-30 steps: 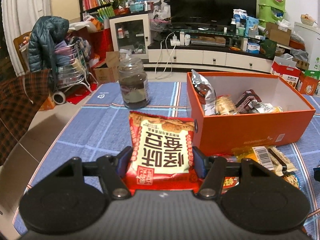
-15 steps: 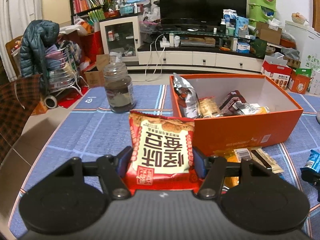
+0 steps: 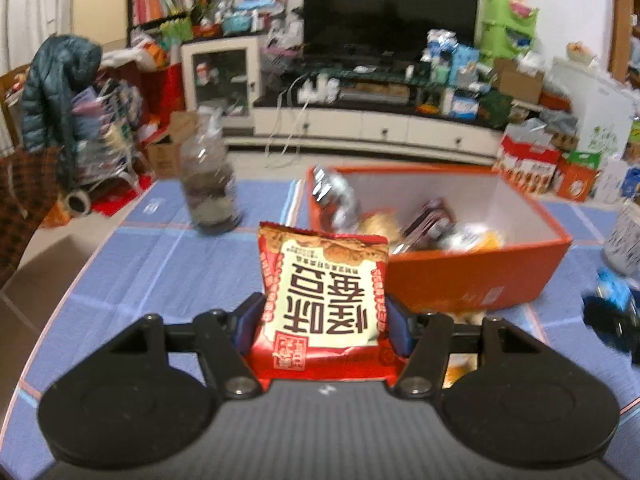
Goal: Organize snacks
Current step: 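Carry both snacks over the orange box and open both tools to release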
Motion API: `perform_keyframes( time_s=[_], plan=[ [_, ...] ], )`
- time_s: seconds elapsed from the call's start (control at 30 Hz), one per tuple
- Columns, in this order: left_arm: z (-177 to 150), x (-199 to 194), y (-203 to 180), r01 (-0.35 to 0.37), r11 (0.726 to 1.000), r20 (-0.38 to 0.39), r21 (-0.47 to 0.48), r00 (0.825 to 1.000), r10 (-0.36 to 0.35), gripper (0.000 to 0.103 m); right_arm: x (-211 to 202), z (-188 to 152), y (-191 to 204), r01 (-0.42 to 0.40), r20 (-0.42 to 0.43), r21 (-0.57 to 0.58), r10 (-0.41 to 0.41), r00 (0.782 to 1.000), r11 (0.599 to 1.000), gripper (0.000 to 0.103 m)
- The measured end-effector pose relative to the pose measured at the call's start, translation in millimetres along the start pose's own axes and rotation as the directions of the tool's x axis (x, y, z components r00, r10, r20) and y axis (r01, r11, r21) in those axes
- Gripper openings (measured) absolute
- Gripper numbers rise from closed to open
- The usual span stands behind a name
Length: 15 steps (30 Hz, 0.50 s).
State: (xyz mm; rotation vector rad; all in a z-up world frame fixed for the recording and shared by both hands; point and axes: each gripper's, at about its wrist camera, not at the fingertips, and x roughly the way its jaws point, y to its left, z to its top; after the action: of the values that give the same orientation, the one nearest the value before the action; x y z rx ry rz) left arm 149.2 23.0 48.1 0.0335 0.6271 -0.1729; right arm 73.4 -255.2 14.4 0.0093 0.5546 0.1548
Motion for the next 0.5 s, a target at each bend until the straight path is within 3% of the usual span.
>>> perform_keyframes(
  time_s=[0.17,0.23,0.3,0.33,0.37,0.43,0.5],
  plan=[
    [55,35,-22,0.061,0.997,0.021,-0.044,0.998,-0.060,0.062,23,69,8,0.005,0.094,0.006,-0.006,0.996,1.000,0.043],
    [75,57,-29,0.099,0.993,-0.008,-0.061,0.995,-0.100,0.073,50,96,12,0.047,0.076,-0.008,-0.046,0.996,0.999,0.049],
    [77,46,-31,0.082,0.994,-0.026,-0.072,0.996,-0.085,0.078,60,111,12,0.082,0.036,0.007,-0.082,0.996,0.997,0.050],
    [72,31,-29,0.103,0.994,0.018,-0.047,0.995,-0.103,0.082,51,111,12,0.078,0.054,0.025,-0.079,0.995,0.997,0.050],
    [60,11,-24,0.110,0.994,0.078,-0.023,0.991,-0.108,0.094,36,106,11,0.065,0.096,0.035,-0.068,0.993,0.997,0.053],
    [33,-17,-11,0.078,0.997,0.119,-0.018,0.990,-0.076,0.094,5,84,14,0.072,0.146,0.037,-0.076,0.986,0.997,0.072],
    [5,-31,4,0.078,0.996,0.104,-0.035,0.992,-0.074,0.094,-16,53,18,0.074,0.150,0.023,-0.077,0.986,0.997,0.072]
  ],
)
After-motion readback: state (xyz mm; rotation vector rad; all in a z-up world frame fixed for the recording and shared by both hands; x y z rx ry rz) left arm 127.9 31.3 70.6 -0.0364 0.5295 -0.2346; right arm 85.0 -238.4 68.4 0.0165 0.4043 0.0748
